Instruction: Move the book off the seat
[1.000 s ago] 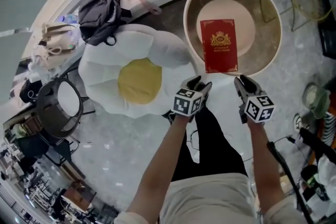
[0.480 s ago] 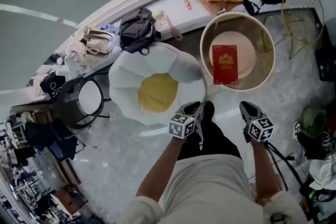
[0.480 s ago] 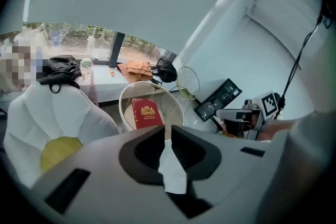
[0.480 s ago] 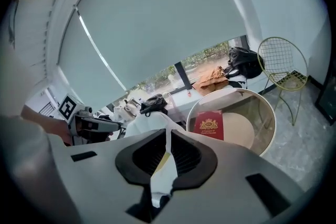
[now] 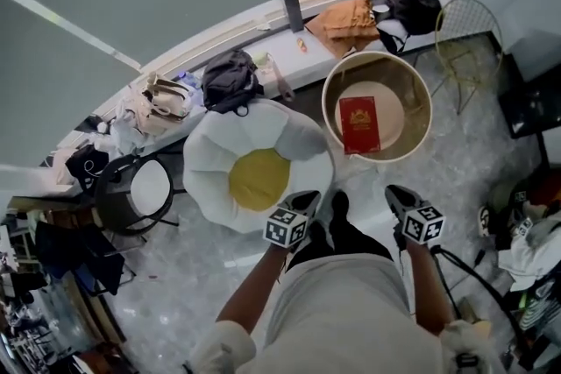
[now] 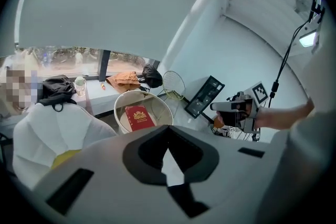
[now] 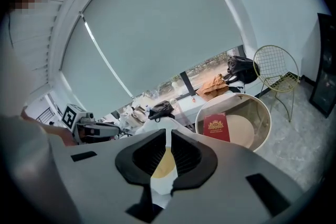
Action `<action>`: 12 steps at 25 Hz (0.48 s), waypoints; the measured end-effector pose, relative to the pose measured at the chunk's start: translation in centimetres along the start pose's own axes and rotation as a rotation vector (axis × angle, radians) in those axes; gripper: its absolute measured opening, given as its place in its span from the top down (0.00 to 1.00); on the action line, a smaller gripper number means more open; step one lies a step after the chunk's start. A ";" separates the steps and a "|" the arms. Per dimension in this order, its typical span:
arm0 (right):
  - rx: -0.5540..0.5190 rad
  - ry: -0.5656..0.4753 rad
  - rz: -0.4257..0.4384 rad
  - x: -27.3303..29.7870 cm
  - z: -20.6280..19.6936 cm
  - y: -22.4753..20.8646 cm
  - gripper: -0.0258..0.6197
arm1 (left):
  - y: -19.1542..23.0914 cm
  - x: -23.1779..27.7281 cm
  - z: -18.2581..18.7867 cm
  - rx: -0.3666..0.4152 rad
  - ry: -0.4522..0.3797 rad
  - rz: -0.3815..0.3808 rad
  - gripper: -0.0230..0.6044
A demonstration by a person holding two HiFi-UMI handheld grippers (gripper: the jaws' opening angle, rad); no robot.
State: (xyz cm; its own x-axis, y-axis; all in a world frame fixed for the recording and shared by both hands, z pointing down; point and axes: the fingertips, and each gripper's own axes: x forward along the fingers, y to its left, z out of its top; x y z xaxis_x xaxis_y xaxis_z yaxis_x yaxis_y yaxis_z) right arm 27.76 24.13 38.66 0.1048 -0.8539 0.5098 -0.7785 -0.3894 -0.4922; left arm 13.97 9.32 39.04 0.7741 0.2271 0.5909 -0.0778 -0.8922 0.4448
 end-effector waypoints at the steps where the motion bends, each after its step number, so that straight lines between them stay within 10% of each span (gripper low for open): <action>1: 0.009 -0.003 0.011 -0.7 -0.3 -0.1 0.87 | -0.6 -0.2 -0.3 0.007 0.002 0.007 0.96; 12: 0.013 -0.107 -0.024 -8.6 -3.5 5.4 0.87 | -4.1 -7.3 -3.8 0.024 -0.082 -0.034 0.96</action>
State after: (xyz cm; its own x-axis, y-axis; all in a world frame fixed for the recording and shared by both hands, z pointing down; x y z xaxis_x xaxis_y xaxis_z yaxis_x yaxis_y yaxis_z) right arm 20.45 30.61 34.09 0.1897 -0.8760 0.4435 -0.7670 -0.4142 -0.4900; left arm 6.25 12.76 35.46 0.8248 0.2253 0.5186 -0.0364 -0.8941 0.4463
